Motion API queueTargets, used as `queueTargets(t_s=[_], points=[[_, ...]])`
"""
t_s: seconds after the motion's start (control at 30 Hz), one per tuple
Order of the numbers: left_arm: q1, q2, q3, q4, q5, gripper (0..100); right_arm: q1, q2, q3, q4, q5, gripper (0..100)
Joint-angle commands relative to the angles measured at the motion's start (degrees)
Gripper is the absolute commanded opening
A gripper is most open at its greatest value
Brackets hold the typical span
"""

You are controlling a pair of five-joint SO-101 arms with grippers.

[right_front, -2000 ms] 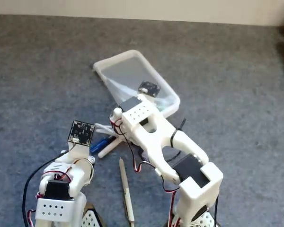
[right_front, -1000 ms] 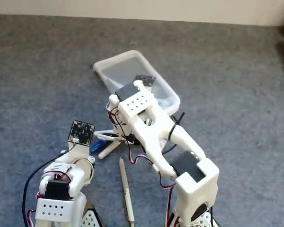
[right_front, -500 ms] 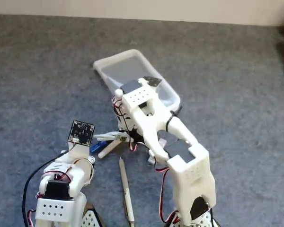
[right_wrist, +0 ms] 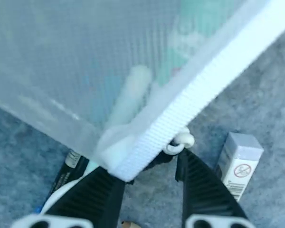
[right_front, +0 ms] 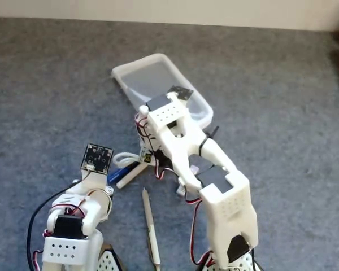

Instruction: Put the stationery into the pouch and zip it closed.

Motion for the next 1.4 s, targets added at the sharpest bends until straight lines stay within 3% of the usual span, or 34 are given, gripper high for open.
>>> queueTargets(t_s=[0.0,0.07,0.17,0.63,1.17,1.37], points=[[-0.7,-0.7,1.3,0.4,0.5,0,0.8,3.8,-1.6,3.2,-0.3,14.5],[-0.7,-0.7,1.3,0.4,0.5,0,0.9,4.5,-1.8,6.1,-0.1,12.2],[-0.7,-0.7,1.3,0.4,0.5,0,1.1,4.2,-1.8,6.3,2.2,0.5],[-0.7,-0.7,1.3,0.4,0.5,0,1.4,-2.9,-5.3,16.0,18.9,0.3],[-0.7,-0.7,1.3,0.4,0.5,0,3.1,-20.6,3.8,17.7,19.3,0.3],[-0.7,-0.7,1.3,0.4,0.5,0,3.2,-25.8,10.4,9.9,18.7,1.1]])
